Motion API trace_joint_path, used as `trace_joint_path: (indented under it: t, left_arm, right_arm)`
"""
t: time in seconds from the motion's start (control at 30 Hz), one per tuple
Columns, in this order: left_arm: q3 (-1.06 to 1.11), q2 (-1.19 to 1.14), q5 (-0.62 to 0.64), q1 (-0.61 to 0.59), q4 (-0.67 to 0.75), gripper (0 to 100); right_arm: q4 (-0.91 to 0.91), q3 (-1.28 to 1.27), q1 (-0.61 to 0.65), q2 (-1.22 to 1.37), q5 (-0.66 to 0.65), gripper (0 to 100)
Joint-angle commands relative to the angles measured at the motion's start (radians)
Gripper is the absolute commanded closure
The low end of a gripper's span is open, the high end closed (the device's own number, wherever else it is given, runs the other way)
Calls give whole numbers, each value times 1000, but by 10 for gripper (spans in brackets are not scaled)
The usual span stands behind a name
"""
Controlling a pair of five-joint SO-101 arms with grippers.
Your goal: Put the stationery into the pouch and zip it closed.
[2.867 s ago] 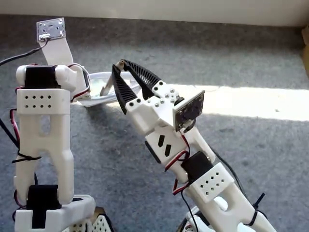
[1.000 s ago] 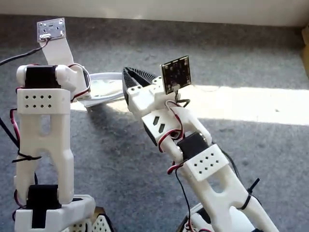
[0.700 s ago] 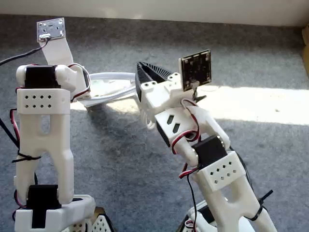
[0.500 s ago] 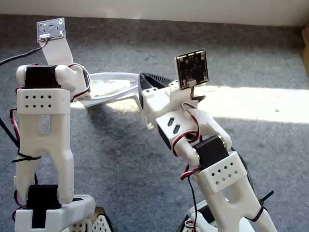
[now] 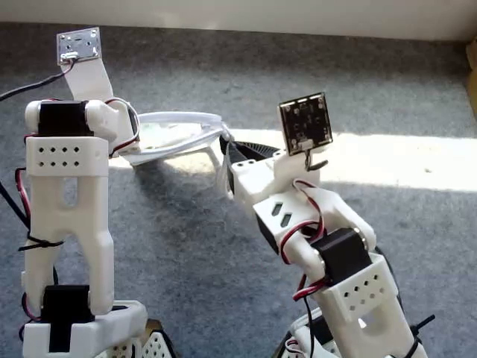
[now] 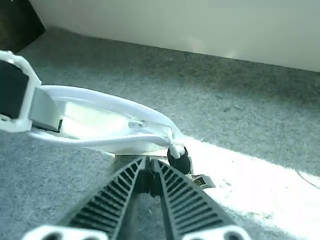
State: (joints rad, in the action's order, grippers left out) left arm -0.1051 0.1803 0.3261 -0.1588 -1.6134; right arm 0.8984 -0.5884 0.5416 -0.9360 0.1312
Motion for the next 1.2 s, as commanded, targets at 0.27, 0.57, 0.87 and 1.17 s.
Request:
trace_joint_path:
  t: [0.27, 0.57, 0.87, 1.17]
  left_arm:
    - [2, 8, -8, 5, 17, 994]
    - [2, 8, -8, 5, 17, 994]
    - [4, 8, -9, 5, 17, 994]
    - [4, 8, -21, 5, 17, 994]
  right_arm:
    - [-249, -211, -5, -27, 2, 847]
    - [-249, -176, 42, 61, 2, 792]
    - [-263, -67, 38, 252, 2, 792]
    - [-409, -74, 8, 334, 2, 793]
